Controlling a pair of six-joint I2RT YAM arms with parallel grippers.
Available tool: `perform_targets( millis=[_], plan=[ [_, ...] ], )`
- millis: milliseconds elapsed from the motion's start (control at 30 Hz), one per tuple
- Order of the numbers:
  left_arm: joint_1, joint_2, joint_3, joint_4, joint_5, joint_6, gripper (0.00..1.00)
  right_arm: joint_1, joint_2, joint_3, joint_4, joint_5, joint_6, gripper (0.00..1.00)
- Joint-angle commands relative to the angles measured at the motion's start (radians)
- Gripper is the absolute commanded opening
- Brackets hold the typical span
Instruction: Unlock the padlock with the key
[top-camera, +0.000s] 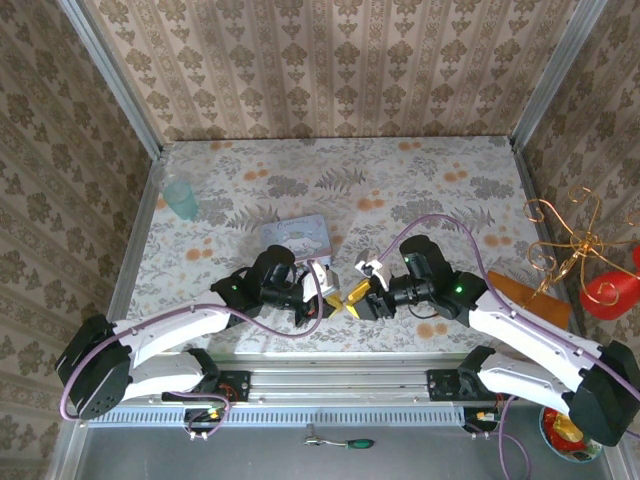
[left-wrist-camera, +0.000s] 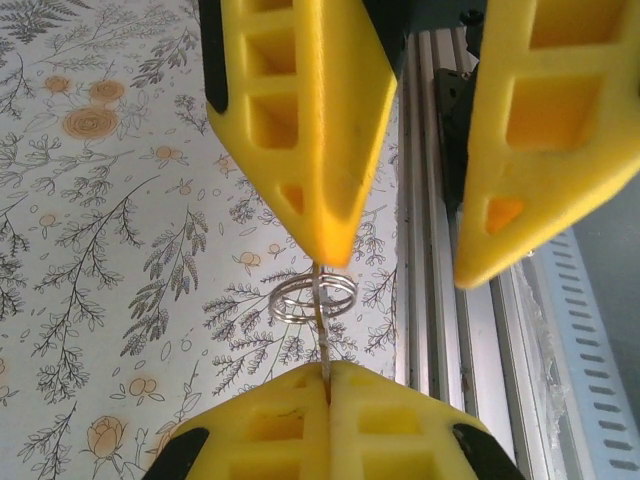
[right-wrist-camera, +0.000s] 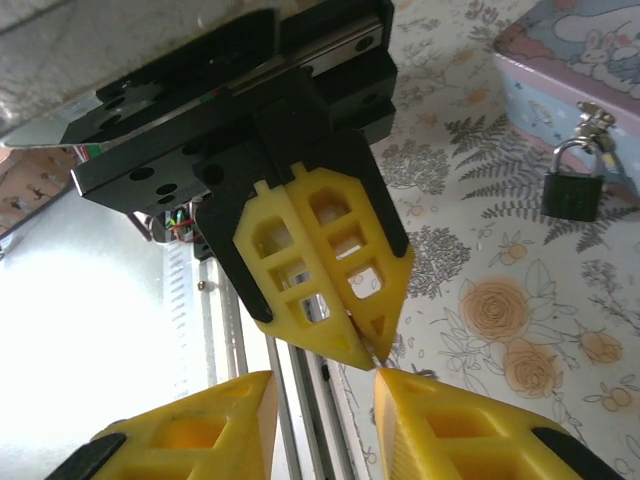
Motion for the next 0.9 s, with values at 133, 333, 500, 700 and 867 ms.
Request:
perform_targets(
  millis=[133,333,500,700,867],
  plan=[
    [-0.01,0.009,0.033,0.002,0.049,0.042,0.0,-0.012,-0.035,0.013,-0.017,0.091,0.006,0.37],
    [-0.007,0.01,0.036,0.01,0.061,0.04,0.0,0.009,0.03,0.023,-0.01,0.063,-0.011,0.37],
    [-0.006,0.016,0.039,0.01,0.068,0.038,0.0,0.026,0.054,0.03,-0.001,0.062,-0.014,0.32],
    [-0.005,0.022,0.041,0.01,0.072,0.04,0.0,0.026,0.053,0.025,0.001,0.052,-0.02,0.2],
    [-0.005,0.023,0.043,0.011,0.066,0.038,0.0,0.026,0.059,0.023,-0.006,0.055,-0.023,0.08]
  ],
)
